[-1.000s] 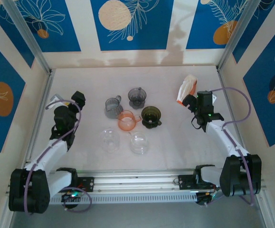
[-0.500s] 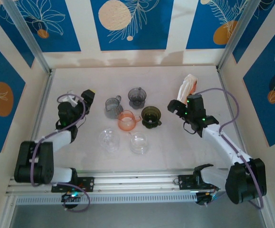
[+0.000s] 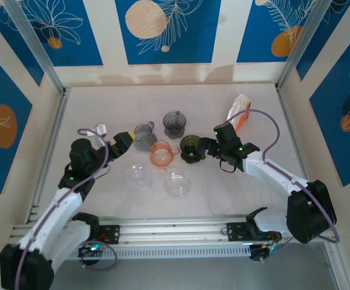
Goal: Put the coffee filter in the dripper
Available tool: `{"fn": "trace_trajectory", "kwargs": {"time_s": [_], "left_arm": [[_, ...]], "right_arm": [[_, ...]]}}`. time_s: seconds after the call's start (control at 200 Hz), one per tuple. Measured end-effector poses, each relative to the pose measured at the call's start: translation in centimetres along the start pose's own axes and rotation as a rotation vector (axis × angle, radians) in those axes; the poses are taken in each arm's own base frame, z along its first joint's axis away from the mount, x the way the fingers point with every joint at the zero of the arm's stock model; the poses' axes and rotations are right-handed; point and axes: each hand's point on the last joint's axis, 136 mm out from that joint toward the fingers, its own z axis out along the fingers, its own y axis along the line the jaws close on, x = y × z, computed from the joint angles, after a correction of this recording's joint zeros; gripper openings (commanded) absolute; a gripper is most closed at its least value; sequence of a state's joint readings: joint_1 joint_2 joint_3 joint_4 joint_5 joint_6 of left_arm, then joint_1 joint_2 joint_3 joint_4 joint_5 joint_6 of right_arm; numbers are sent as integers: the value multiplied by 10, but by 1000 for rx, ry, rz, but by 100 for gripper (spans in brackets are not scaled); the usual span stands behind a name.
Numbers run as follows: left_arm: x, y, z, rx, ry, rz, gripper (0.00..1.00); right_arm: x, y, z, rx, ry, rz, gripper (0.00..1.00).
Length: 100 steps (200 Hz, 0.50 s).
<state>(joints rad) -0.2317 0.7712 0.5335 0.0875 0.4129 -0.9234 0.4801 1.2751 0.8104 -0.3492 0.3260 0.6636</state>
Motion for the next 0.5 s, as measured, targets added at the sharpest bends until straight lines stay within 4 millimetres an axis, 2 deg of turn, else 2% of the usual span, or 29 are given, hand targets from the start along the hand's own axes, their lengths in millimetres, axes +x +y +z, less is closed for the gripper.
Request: {"fn": "trace_trajectory", "kwargs": {"time_s": [0.12,0.265,0.345,0.5], "left_arm": [[7,15,-17,-125,8,38,75],[49,57,-28,-324,148,54,62],[70,72,-36,-399,217,75,52],[90,88,-45,-471,287,118,47]], "right_arm": [[0,5,1,13,-2,-20,96],[5,9,2,25,1,-46,96],[8,10,3,29,7,-55,96],[12,9,8,46,22,-64,96]]}}
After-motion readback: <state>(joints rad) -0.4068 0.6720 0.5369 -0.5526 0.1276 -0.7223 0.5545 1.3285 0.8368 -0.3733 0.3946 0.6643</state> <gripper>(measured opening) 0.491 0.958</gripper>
